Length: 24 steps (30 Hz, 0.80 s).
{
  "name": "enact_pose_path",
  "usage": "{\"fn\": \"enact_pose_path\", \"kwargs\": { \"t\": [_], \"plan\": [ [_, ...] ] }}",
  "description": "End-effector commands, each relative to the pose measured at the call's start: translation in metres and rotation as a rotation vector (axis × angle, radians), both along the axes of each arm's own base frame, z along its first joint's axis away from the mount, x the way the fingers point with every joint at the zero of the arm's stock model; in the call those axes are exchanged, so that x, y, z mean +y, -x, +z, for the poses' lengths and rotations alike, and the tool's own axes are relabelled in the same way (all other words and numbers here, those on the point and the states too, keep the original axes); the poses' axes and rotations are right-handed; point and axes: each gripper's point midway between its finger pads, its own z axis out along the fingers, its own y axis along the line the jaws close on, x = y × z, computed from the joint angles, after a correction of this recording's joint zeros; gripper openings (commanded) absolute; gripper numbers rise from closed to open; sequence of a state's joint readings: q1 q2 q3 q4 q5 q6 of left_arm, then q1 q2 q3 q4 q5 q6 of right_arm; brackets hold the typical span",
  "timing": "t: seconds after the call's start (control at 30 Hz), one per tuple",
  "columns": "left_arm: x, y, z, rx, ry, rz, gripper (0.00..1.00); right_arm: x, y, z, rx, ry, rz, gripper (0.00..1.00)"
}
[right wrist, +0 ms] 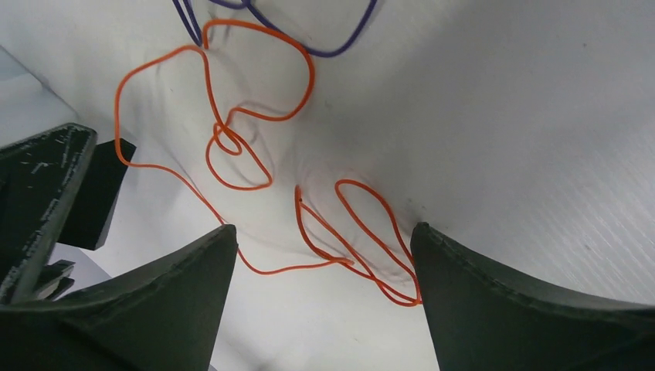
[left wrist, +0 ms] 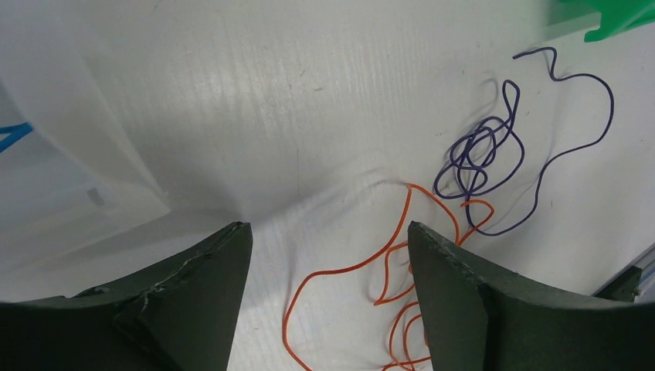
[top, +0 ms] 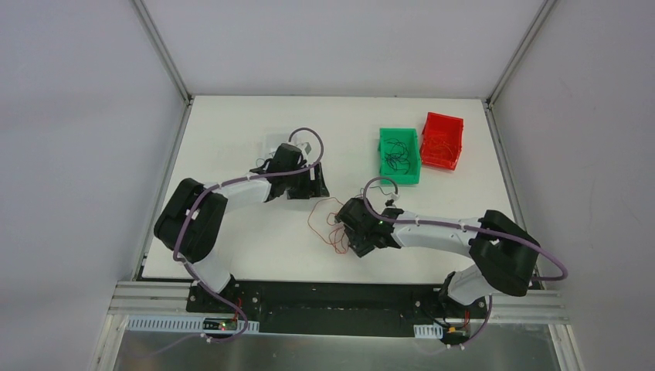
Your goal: Untangle the cables
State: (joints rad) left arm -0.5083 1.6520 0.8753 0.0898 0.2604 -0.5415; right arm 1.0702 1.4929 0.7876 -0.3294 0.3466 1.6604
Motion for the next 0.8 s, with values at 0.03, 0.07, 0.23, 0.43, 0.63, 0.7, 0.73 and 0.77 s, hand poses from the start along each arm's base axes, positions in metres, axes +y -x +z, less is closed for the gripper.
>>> {"fn": "enact_pose_path", "kwargs": {
  "t": [0.03, 0.07, 0.23, 0.43, 0.63, 0.7, 0.73, 0.77],
  "plan": [
    [-0.017, 0.0, 0.002, 0.056, 0.054, -0.08, 0.69, -0.004, -0.013, -0.003, 0.03, 0.019, -0.002, 0.86],
    [-0.02, 0.001, 0.002, 0.066, 0.065, -0.093, 0.65, -0.003, -0.015, -0.004, 0.032, 0.019, -0.001, 0.85],
    [-0.028, 0.005, 0.001, 0.096, 0.096, -0.129, 0.46, 0.002, -0.02, -0.011, 0.045, 0.023, 0.001, 0.79],
    [-0.03, 0.006, 0.002, 0.098, 0.104, -0.145, 0.46, 0.004, -0.018, -0.015, 0.07, 0.055, 0.027, 0.8],
    [-0.031, 0.009, 0.007, 0.091, 0.113, -0.169, 0.2, 0.0, -0.028, -0.018, 0.084, 0.064, -0.018, 0.77],
    [-0.029, 0.009, 0.008, 0.084, 0.105, -0.167, 0.09, -0.001, -0.031, -0.016, 0.079, 0.078, -0.028, 0.74],
    [-0.028, 0.01, 0.009, 0.083, 0.103, -0.169, 0.07, -0.003, -0.033, -0.014, 0.078, 0.089, -0.031, 0.74],
    [-0.028, 0.01, 0.01, 0.08, 0.102, -0.169, 0.03, -0.007, -0.034, -0.012, 0.08, 0.108, -0.034, 0.74]
  ]
}}
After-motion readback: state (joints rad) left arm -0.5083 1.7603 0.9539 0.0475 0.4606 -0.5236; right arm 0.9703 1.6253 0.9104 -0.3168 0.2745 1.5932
